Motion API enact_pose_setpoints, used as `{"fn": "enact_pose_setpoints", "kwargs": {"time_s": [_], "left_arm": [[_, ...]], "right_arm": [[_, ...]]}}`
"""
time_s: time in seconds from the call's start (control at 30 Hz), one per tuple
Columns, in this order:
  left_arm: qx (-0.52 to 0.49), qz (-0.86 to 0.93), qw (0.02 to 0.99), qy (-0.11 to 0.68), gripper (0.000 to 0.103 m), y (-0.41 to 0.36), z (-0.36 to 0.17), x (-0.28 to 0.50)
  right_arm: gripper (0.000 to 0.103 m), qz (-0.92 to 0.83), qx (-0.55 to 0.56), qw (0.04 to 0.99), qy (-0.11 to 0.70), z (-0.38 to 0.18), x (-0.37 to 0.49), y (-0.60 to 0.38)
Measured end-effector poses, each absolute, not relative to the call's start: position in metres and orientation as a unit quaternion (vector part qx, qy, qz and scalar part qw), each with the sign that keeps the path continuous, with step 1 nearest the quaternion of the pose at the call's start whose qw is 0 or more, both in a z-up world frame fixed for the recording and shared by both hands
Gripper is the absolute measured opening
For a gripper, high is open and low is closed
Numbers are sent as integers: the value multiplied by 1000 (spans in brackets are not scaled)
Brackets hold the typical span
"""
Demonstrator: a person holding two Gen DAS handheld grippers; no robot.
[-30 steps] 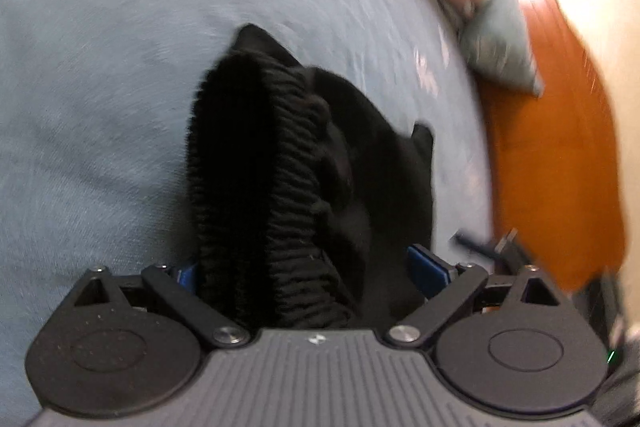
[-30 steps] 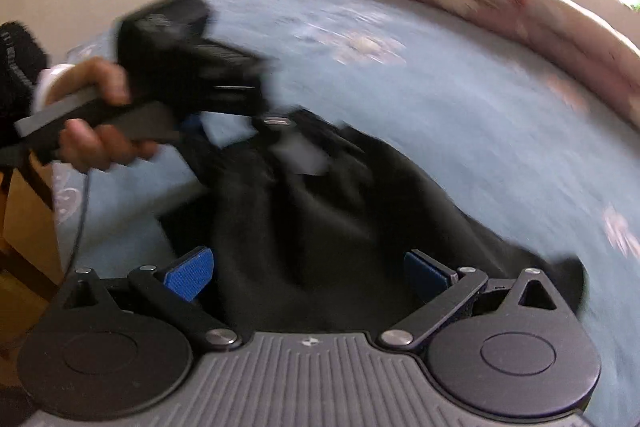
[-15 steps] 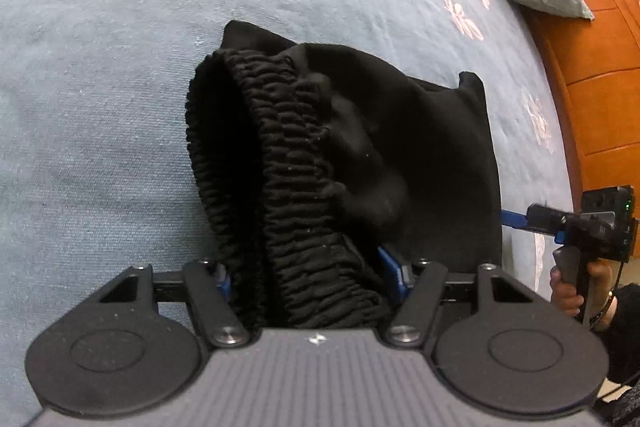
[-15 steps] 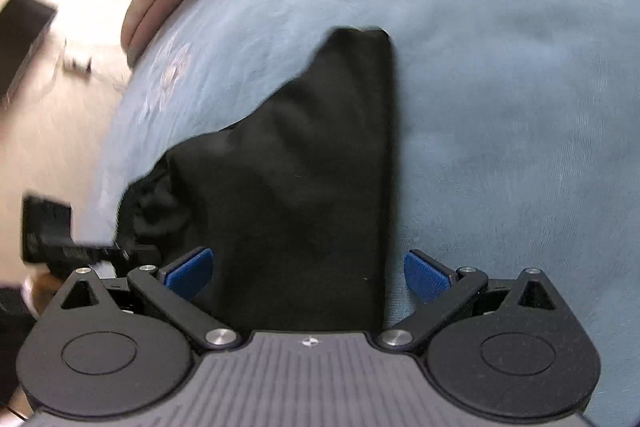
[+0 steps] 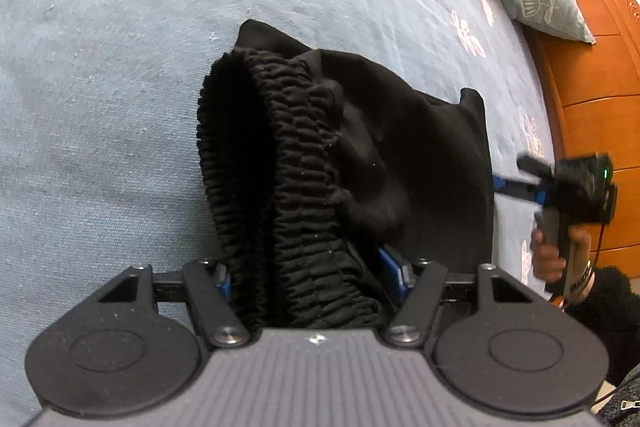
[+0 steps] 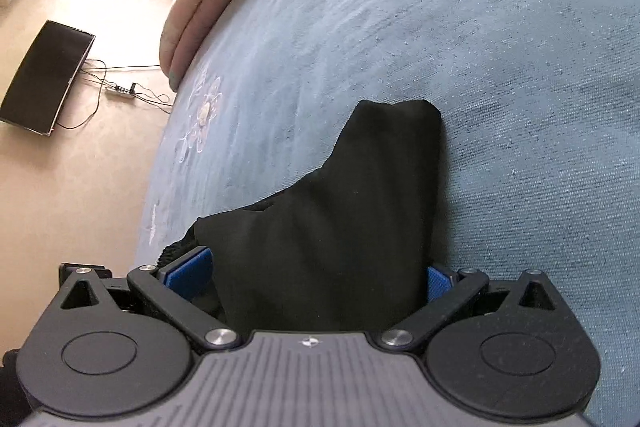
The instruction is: Fold clothes
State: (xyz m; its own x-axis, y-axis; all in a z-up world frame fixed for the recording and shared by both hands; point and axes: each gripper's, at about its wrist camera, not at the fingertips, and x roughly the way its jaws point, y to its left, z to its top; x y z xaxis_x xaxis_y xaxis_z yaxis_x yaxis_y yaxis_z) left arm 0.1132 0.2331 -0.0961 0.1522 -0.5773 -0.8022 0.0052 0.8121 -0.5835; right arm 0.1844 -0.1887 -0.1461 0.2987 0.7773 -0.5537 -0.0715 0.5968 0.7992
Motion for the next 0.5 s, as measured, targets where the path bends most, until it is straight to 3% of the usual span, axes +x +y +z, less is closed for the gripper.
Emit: {"fn": "enact_pose_setpoints", "kwargs": {"time_s": [0.27,0.5], "left_arm": [[-245,-201,721,617,64,237,-98,113],[-254,-200,719,615,65,240,-99,113]], "right_arm": [[103,296,373,711,518,-149,129,-198],[103,340,327,703,533,-146,197,-165]]}}
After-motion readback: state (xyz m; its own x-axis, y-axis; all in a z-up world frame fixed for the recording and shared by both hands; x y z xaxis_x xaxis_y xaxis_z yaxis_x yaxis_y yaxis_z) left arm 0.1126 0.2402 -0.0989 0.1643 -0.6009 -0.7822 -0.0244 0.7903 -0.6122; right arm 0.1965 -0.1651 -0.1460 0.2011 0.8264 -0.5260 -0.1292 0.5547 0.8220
